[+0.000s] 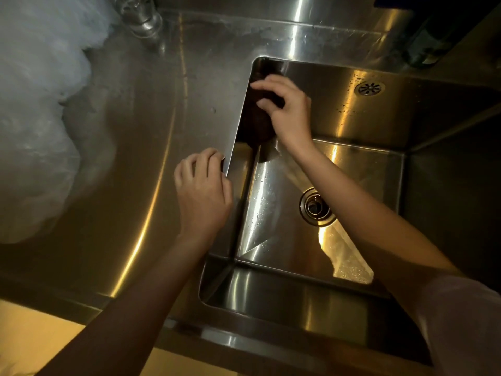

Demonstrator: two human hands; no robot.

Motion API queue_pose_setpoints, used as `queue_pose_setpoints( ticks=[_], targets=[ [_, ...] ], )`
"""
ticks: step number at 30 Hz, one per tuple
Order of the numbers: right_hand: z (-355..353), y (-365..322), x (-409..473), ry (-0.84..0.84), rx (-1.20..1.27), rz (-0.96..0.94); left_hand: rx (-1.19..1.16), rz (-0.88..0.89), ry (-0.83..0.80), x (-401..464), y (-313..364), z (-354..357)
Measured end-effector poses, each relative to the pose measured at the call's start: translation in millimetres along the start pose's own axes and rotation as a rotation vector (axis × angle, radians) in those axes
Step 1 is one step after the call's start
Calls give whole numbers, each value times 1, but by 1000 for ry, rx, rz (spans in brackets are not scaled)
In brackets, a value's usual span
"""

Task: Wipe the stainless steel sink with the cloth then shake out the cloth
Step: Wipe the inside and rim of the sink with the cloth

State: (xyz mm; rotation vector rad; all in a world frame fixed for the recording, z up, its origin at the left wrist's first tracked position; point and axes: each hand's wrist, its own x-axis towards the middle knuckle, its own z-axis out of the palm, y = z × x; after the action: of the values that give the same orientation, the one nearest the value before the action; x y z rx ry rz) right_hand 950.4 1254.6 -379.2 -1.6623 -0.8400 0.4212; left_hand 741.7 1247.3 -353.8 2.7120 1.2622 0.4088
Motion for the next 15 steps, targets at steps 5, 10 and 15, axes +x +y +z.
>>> queue_pose_setpoints(
  ticks=[5,10,15],
  targets=[
    [2,18,12,-2,43,53,-18,1,4,0,0,0],
    [30,83,4,-100,-79,251,-5,2,15,-1,-1,2],
    [45,131,-15,-217,-19,473,-3,-3,14,-1,-2,2]
  ],
)
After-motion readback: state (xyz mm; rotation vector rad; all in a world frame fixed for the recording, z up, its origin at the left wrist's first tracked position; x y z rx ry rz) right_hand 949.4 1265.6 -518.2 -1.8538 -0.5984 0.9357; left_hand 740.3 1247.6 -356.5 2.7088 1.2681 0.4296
